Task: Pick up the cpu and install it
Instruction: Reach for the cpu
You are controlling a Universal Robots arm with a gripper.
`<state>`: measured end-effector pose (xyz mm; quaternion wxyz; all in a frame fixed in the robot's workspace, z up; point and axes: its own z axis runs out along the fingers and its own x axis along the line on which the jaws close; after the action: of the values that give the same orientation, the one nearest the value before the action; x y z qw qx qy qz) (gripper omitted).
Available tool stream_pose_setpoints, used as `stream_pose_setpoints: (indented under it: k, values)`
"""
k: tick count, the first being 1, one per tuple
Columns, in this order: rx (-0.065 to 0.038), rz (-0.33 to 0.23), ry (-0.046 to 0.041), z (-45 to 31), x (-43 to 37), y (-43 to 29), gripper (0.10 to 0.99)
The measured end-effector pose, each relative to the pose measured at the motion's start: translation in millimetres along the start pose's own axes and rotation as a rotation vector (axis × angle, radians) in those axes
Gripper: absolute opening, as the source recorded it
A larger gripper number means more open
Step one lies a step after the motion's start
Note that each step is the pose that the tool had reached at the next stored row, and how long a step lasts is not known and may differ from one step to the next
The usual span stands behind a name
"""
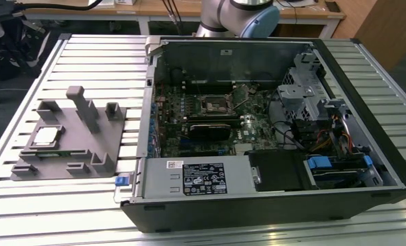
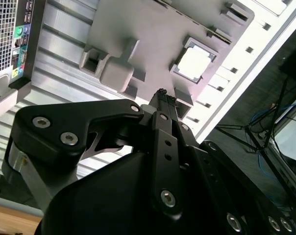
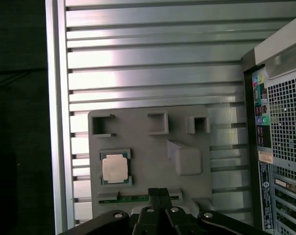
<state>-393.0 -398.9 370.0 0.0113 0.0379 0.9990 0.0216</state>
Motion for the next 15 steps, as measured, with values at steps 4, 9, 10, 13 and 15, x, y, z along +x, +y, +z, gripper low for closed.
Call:
stream_pose_setpoints:
  k: [4,9,10,13,15]
  values:
    - [0.000,0.000,0.0001,0.4,9.2,-0.7,0.106]
    - [0.000,0.000,0.0004,0.7,20.0,-1.5,0.106]
    - [0.000,0.000,0.0004,0.8,21.9,-1.7,0.106]
    - [0.000,0.000,0.0006,1.1,27.4,-2.1,0.106]
    - [0.000,0.000,0.0010,1.3,30.6,-2.4,0.106]
